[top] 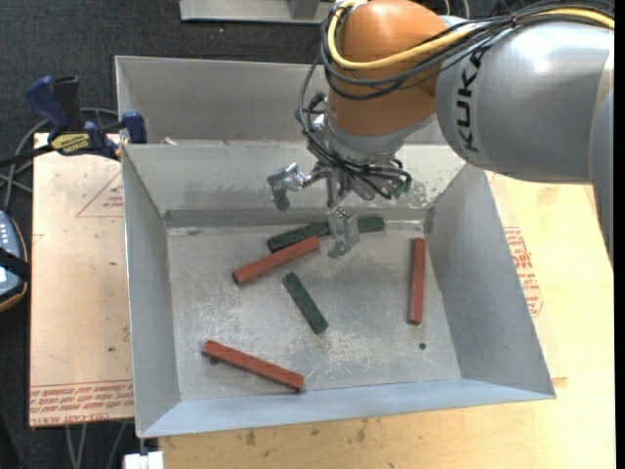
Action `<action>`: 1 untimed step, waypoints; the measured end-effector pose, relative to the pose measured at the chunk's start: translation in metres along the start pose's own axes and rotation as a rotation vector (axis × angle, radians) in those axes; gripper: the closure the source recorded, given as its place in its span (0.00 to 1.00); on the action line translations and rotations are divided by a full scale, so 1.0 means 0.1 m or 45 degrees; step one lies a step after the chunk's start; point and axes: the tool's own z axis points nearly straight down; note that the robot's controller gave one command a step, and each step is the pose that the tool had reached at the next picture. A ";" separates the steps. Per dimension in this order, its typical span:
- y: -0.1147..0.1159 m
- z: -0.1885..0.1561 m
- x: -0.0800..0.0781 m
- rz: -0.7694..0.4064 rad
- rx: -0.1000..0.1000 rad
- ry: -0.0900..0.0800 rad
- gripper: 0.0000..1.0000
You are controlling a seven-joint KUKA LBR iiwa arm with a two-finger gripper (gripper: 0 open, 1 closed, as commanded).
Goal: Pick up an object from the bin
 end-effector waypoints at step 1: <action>-0.03 1.43 0.01 -0.202 -0.007 0.009 0.00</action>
Offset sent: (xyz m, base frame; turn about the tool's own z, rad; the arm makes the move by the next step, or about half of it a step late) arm 0.0028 -0.0028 -0.1387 -0.1617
